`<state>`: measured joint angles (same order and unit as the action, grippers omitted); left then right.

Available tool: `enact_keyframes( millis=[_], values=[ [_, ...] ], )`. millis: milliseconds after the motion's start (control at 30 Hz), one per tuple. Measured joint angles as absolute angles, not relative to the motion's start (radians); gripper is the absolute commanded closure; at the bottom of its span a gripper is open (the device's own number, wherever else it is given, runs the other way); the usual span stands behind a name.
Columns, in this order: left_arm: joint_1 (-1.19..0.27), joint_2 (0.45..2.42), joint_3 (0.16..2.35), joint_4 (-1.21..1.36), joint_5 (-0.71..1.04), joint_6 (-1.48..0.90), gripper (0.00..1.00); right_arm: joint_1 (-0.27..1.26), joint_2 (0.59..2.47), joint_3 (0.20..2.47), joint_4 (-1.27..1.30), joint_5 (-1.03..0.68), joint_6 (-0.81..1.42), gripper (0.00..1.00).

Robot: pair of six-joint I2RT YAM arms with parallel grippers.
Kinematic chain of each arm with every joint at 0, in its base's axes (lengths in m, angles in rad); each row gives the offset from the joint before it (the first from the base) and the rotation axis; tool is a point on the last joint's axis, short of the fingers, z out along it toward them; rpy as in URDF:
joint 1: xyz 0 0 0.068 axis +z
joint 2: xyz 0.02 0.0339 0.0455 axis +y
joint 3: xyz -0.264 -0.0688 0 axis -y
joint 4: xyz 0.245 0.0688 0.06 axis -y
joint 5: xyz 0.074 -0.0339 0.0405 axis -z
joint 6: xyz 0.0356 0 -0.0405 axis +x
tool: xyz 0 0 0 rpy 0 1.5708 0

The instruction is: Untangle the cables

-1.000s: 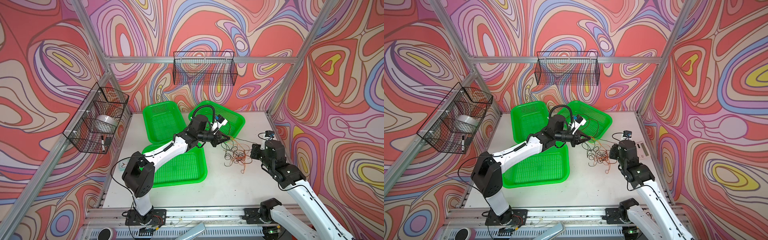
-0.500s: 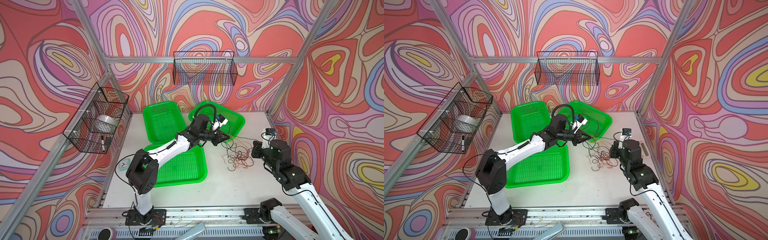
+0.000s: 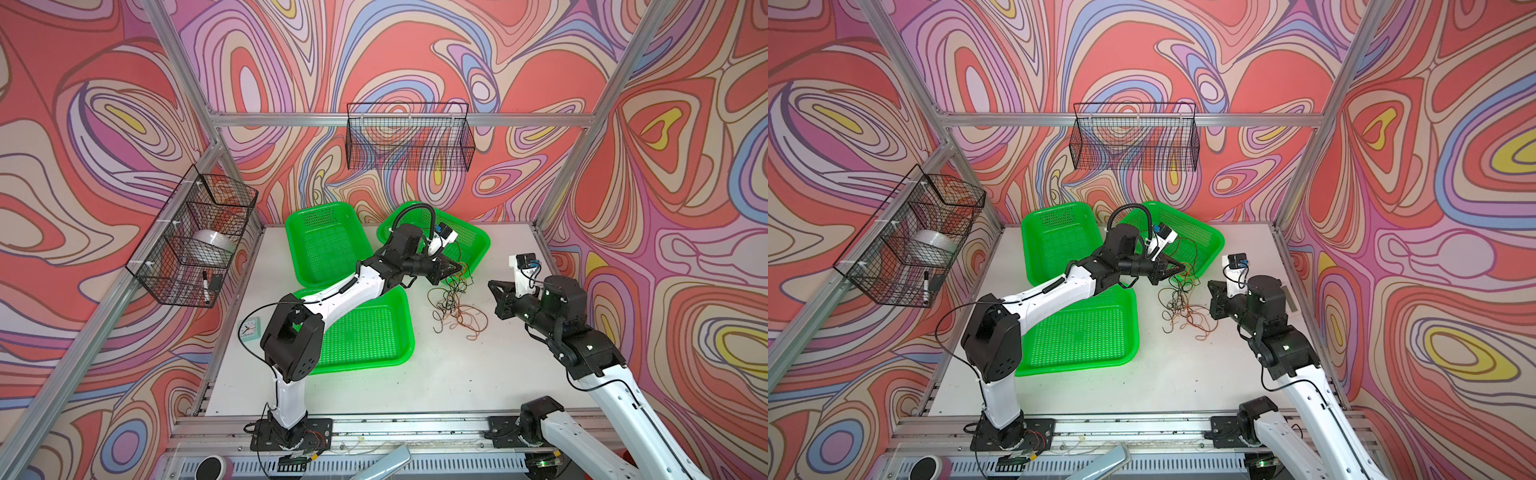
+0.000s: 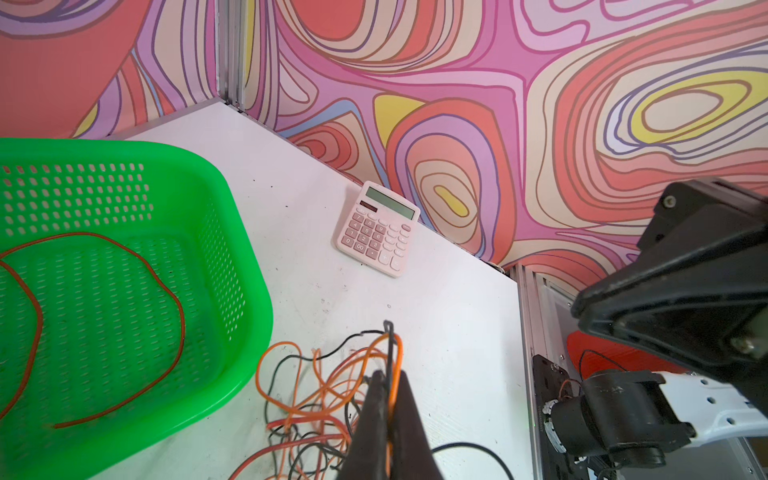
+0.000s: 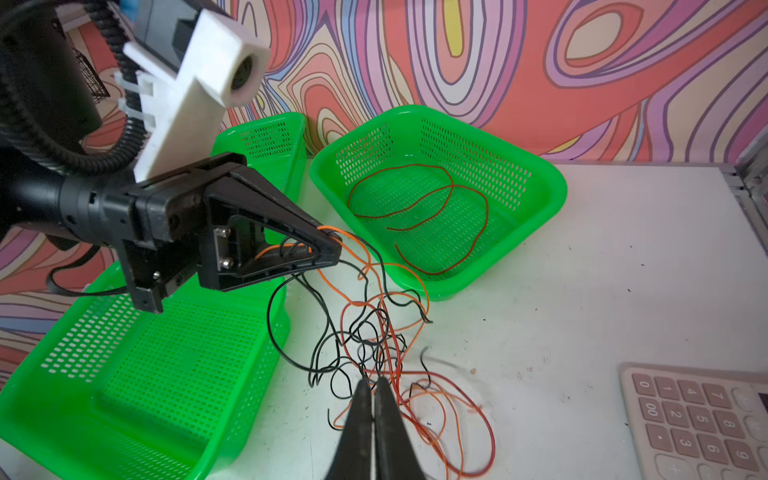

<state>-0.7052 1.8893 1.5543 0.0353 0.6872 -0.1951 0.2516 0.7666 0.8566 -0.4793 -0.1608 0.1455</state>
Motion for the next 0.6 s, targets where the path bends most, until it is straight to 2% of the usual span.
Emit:
enact_keyframes(
  millis=[33, 133, 233, 367, 600],
  values=[
    [-0.705, 1.889, 1.554, 0.036, 0.691, -0.195, 1.00, 0.252, 0.768, 0.857, -0.474, -0.157, 0.154, 0.82],
    [-0.705, 1.889, 1.548, 0.050, 0.707, -0.196, 1.00, 0.251, 0.796, 0.857, -0.456, -0.168, 0.161, 0.67],
    [-0.705, 1.889, 1.542, 0.058, 0.725, -0.198, 1.00, 0.250, 0.865, 0.855, -0.437, -0.189, 0.170, 0.57],
    [-0.706, 1.889, 1.542, 0.060, 0.742, -0.197, 1.00, 0.250, 0.934, 0.820, -0.392, -0.203, 0.178, 0.54],
    [-0.714, 1.888, 1.542, 0.059, 0.770, -0.191, 1.00, 0.250, 0.993, 0.805, -0.331, -0.167, 0.178, 0.56]
  ],
)
